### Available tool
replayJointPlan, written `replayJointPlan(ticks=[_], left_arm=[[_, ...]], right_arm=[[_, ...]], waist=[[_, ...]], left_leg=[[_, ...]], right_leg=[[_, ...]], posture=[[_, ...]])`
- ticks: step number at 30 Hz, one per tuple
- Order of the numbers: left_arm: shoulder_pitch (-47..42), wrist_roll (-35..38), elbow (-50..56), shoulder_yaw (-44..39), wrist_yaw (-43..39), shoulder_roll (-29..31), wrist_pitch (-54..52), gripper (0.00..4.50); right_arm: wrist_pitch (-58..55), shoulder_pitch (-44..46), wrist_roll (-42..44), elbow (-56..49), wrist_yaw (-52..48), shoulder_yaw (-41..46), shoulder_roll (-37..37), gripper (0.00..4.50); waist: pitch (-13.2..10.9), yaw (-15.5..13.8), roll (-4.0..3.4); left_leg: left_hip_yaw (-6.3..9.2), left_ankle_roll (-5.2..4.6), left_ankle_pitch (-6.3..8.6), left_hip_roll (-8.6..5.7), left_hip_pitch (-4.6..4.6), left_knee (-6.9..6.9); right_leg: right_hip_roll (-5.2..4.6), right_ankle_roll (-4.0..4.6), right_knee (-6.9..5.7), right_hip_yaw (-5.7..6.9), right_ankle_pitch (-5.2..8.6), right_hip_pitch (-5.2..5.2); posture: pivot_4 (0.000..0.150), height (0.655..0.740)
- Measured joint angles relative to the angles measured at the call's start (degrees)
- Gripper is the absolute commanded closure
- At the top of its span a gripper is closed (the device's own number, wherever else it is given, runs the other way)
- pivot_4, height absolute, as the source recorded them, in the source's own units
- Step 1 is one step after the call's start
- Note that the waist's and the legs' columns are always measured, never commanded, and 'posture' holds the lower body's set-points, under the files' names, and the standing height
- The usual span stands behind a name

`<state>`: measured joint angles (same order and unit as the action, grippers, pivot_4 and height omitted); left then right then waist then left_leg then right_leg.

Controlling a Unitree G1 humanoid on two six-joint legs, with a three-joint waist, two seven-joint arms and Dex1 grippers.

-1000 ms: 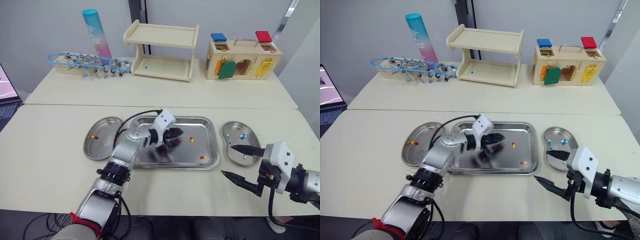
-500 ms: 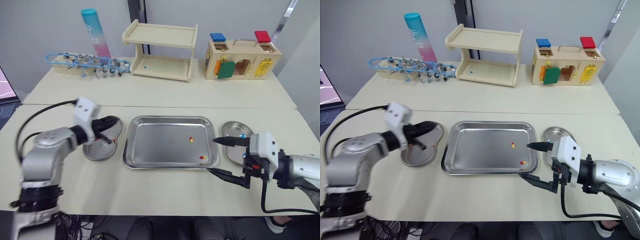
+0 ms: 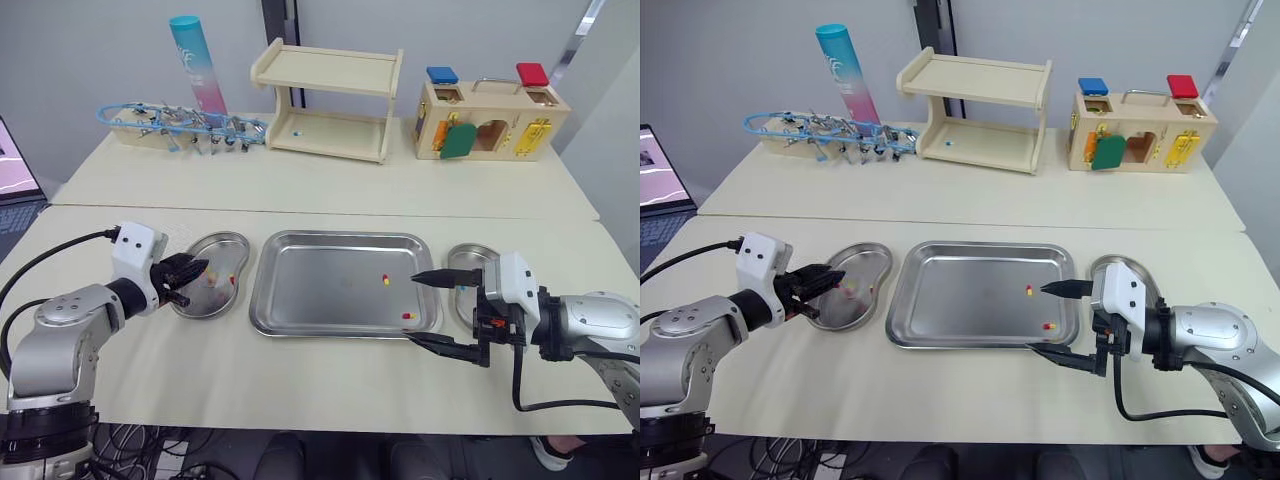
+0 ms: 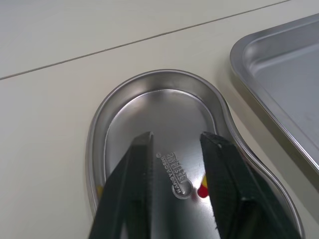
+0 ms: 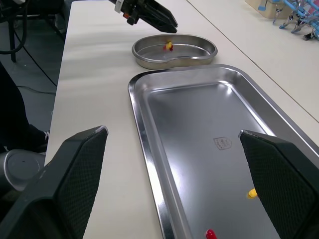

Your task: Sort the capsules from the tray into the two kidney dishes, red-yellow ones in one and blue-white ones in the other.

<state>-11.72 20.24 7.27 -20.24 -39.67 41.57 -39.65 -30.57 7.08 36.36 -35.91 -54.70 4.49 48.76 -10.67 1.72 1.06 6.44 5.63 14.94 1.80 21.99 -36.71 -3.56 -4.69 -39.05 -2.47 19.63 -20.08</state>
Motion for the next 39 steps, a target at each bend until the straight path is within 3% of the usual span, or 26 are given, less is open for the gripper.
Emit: replayJointPlan(ticks=[6, 7, 16, 23, 31, 39], left_arm=[[1.35, 3.19, 1.51, -2.66, -0.66, 1.24, -1.15, 0.11], [1.68, 3.92, 1.54, -3.41, -1.00, 1.46, -1.19, 0.03], [4.70, 13.51, 4.36, -15.38, -4.60, 3.89, -2.20, 0.03], [14.00, 7.16, -7.24, -23.73, -4.33, 6.51, 9.35, 0.03], [31.43, 2.98, -15.54, -27.10, -5.91, 1.92, 20.72, 0.03], [38.79, 2.89, -21.01, -29.83, -7.03, 0.83, 28.19, 0.03]], right_arm=[[0.00, -0.32, -0.39, 0.00, -0.10, 0.00, 0.00, 0.00], [0.00, -0.32, -0.50, 0.03, -0.17, 0.00, 0.01, 0.00], [0.92, -0.49, -1.42, 1.09, -1.44, 0.42, 0.55, 0.00], [5.14, -6.50, -5.18, 10.92, -7.39, 11.72, 8.39, 0.00], [15.42, -11.16, -12.95, 29.77, -13.53, 16.19, 11.64, 0.00], [17.95, -14.45, -14.51, 33.15, -16.33, 16.43, 11.64, 0.00]], waist=[[0.00, 0.06, 0.00], [0.00, 0.06, 0.00], [-0.01, 0.13, -0.01], [0.00, 0.11, 0.00], [0.00, 0.31, 0.01], [0.01, 0.06, 0.01]], left_leg=[[-0.01, 0.00, 0.00, 0.00, 0.00, 0.01], [-0.01, 0.00, 0.00, 0.00, 0.00, 0.02], [-0.02, 0.00, 0.00, 0.01, -0.02, 0.05], [-0.10, -0.01, 0.01, 0.01, -0.06, 0.13], [-0.25, -0.01, 0.01, 0.02, -0.11, 0.33], [-0.20, 0.01, 0.00, 0.05, -0.21, 0.36]], right_leg=[[0.00, 0.00, 0.00, -0.01, 0.00, -0.01], [0.00, 0.00, 0.00, -0.01, 0.00, -0.01], [0.00, 0.00, 0.00, -0.04, 0.00, -0.03], [0.00, 0.01, 0.04, -0.08, 0.01, -0.03], [-0.03, 0.06, 0.09, -0.18, 0.03, -0.10], [-0.03, 0.08, 0.04, -0.10, 0.03, 0.01]], posture=[[0.150, 0.7400], [0.150, 0.7400], [0.150, 0.7400], [0.150, 0.7400], [0.150, 0.7400], [0.150, 0.7400]])
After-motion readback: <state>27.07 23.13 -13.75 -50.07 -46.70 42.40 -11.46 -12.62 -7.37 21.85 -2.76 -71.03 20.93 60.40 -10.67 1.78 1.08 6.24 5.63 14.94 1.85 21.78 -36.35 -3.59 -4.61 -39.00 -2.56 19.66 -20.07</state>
